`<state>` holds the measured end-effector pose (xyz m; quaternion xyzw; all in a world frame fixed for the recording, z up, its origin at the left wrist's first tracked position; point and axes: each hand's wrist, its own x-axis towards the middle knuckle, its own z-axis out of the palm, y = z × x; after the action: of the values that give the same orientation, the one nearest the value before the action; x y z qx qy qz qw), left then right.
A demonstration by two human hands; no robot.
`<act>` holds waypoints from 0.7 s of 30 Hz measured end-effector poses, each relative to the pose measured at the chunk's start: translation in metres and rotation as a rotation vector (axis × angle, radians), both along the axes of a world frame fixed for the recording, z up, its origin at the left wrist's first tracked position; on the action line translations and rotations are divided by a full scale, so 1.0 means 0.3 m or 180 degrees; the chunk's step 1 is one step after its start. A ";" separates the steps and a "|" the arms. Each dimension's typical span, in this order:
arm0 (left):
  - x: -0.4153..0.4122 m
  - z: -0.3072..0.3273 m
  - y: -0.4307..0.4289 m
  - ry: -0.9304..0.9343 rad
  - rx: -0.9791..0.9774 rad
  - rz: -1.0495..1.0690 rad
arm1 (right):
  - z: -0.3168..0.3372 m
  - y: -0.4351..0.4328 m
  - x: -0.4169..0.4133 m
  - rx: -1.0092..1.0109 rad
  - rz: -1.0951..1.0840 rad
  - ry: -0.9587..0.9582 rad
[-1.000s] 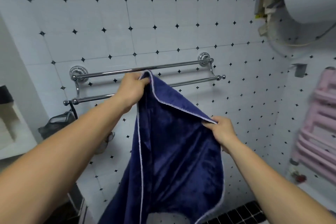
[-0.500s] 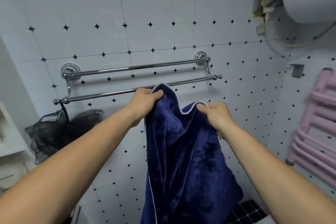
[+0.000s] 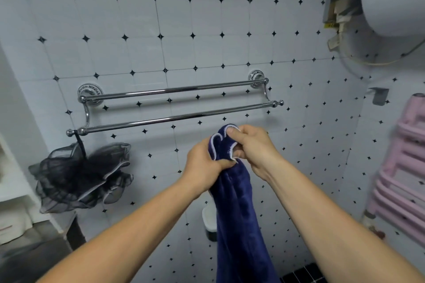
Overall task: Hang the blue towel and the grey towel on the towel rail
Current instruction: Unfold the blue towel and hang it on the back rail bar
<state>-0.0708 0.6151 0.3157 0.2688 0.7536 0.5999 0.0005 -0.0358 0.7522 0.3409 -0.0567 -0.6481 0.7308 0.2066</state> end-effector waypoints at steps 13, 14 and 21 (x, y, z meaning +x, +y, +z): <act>-0.153 0.216 -0.066 0.0010 0.0619 -0.0030 | -0.378 0.208 0.137 0.1391 0.1031 -0.1345; -0.156 0.208 -0.067 0.0015 0.0588 0.0002 | -0.385 0.219 0.142 0.1337 0.0992 -0.1370; -0.187 0.143 -0.089 -0.0010 0.0399 0.0617 | -0.361 0.270 0.147 0.2022 -0.0103 -0.1321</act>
<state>-0.1270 0.5883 0.3587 0.1932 0.7370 0.6435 -0.0732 0.0083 0.8331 0.2325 -0.1469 -0.8695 0.4630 0.0897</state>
